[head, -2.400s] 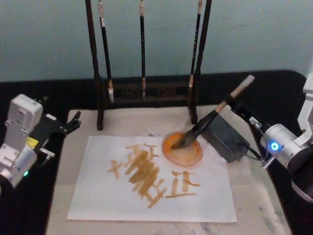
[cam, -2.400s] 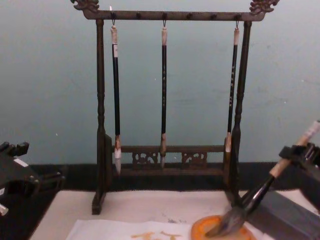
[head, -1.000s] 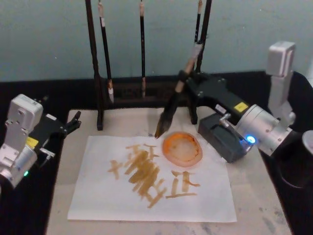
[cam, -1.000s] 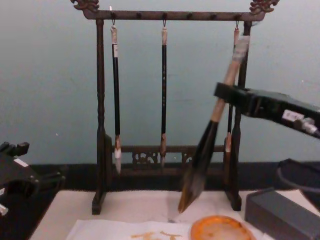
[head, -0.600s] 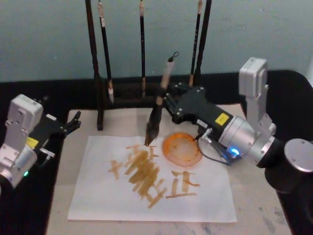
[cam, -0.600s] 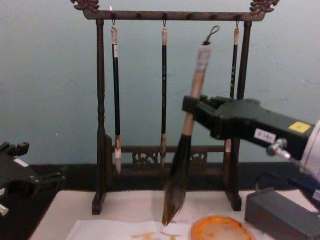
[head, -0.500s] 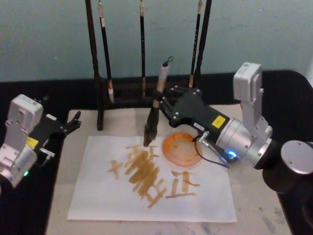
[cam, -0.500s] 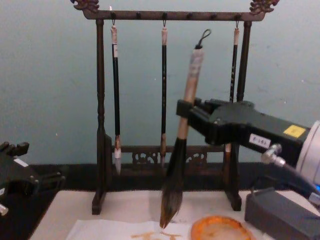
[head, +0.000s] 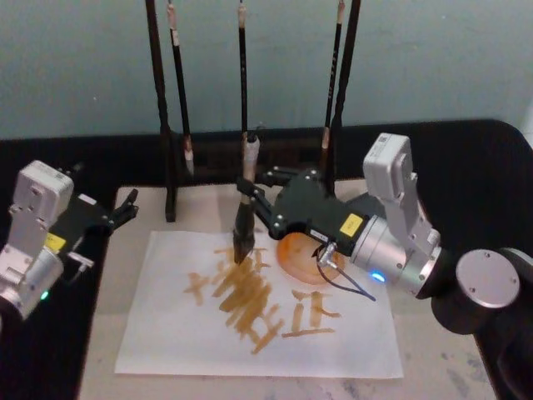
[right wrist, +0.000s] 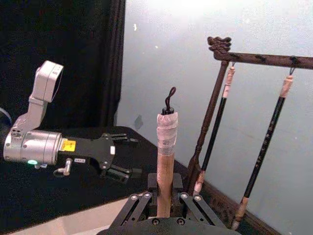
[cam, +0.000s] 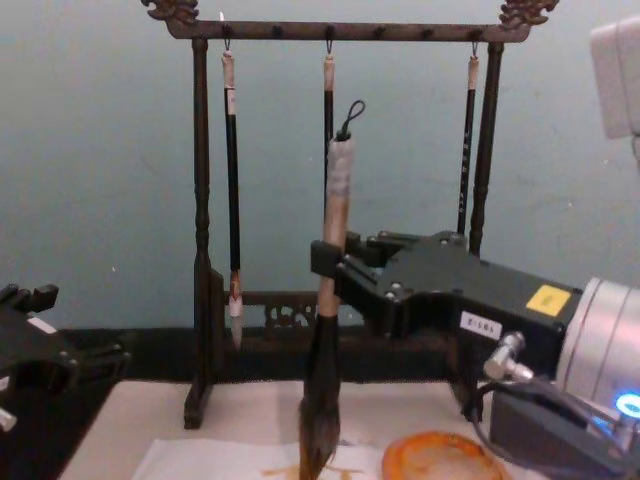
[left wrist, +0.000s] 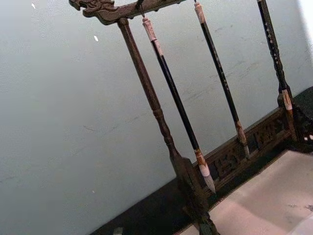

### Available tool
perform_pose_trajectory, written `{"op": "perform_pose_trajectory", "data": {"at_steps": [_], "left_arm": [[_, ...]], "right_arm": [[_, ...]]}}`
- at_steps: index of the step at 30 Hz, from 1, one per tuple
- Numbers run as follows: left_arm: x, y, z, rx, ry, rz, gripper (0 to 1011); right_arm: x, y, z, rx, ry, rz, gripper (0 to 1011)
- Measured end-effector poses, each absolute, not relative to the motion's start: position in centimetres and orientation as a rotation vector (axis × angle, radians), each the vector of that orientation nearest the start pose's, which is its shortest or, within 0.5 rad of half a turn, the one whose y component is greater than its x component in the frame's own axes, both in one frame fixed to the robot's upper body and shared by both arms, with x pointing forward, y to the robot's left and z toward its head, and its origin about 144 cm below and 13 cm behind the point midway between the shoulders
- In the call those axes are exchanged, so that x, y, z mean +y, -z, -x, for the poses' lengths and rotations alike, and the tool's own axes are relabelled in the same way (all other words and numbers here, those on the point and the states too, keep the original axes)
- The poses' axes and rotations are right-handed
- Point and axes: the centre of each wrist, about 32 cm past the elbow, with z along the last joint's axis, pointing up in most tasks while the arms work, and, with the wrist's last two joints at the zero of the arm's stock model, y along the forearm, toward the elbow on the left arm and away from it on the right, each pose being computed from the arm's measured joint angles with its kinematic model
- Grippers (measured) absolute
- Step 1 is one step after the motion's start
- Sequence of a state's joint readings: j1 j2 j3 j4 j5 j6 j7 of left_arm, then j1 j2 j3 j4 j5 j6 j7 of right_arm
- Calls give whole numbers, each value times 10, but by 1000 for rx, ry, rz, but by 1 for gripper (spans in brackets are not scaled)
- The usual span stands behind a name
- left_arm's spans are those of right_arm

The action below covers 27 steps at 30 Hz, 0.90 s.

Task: Pick up the brush from the inkstone, write on the paper, then place the brush back to its original position.

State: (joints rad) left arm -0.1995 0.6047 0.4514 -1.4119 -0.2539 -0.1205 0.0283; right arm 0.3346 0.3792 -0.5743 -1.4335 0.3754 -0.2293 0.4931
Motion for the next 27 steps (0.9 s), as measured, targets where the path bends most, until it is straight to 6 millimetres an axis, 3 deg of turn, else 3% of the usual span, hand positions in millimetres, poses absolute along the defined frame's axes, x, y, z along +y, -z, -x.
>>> {"op": "perform_pose_trajectory", "data": {"at_steps": [27], "left_arm": [[310, -1140, -489, -285, -1248, -304, 1010]], "right_arm": [[-186, -1167, -507, -215, 563, -43, 176]]}}
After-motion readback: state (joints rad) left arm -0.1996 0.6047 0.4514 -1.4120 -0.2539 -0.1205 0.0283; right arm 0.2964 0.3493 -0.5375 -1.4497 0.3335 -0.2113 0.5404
